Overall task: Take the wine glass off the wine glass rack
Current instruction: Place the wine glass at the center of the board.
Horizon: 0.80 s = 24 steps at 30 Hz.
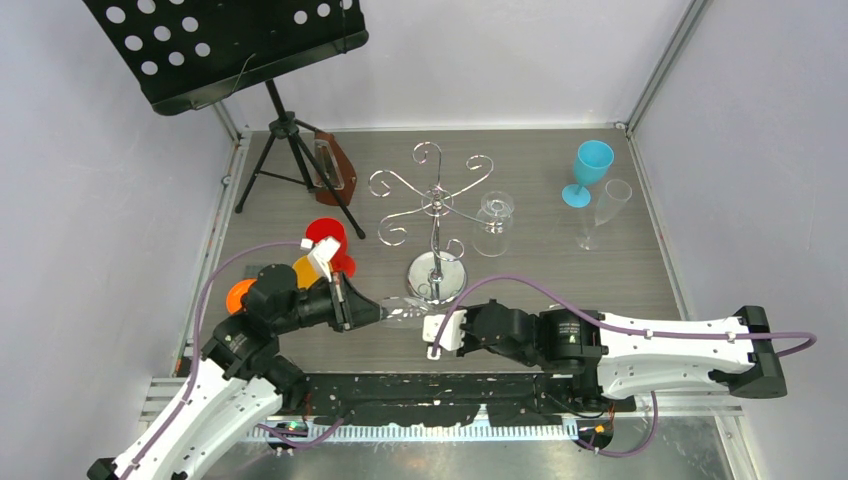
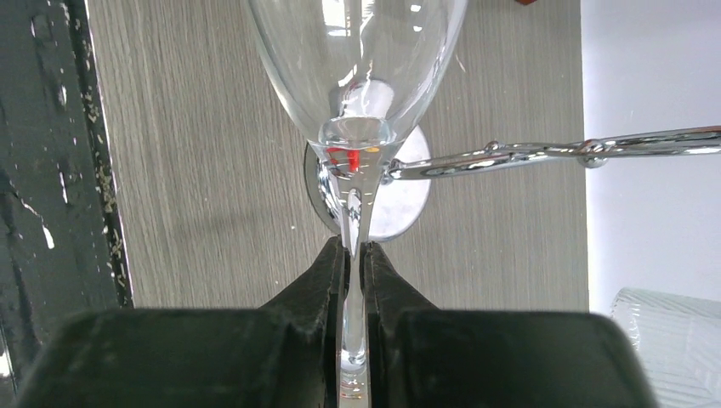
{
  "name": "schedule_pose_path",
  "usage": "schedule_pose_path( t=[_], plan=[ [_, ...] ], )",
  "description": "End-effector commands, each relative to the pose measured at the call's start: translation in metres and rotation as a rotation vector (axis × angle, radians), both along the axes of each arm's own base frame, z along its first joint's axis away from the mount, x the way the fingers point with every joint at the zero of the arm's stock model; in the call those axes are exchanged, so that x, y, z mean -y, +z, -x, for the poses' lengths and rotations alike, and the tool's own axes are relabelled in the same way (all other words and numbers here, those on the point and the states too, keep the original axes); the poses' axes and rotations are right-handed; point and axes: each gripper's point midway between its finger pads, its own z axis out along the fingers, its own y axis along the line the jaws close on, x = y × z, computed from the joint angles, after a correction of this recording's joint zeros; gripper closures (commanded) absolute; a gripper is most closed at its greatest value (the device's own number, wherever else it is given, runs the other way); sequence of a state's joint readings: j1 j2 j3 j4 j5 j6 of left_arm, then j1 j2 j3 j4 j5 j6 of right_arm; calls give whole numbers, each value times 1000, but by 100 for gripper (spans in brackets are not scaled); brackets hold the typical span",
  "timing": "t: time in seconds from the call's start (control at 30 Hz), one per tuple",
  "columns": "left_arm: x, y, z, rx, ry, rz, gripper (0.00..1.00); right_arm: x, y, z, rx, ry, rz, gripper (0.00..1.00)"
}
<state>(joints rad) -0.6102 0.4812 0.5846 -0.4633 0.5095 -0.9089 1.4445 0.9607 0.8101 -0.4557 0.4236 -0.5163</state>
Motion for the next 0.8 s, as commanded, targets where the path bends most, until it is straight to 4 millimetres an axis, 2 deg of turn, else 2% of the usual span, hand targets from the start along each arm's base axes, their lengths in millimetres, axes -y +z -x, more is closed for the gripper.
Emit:
schedule_pose_path(
  t=[0.0, 0.47, 0.77],
  plan=[
    [-9, 19, 3, 89, -18, -61, 100, -21, 55, -7, 25, -37, -221, 86],
    [-25, 34, -5, 148, 49, -154, 100, -14, 52, 3, -40, -31, -282, 60],
    [-49, 44, -9, 187, 91, -317, 100, -1, 67, 9, -64, -21, -391, 47]
  ],
)
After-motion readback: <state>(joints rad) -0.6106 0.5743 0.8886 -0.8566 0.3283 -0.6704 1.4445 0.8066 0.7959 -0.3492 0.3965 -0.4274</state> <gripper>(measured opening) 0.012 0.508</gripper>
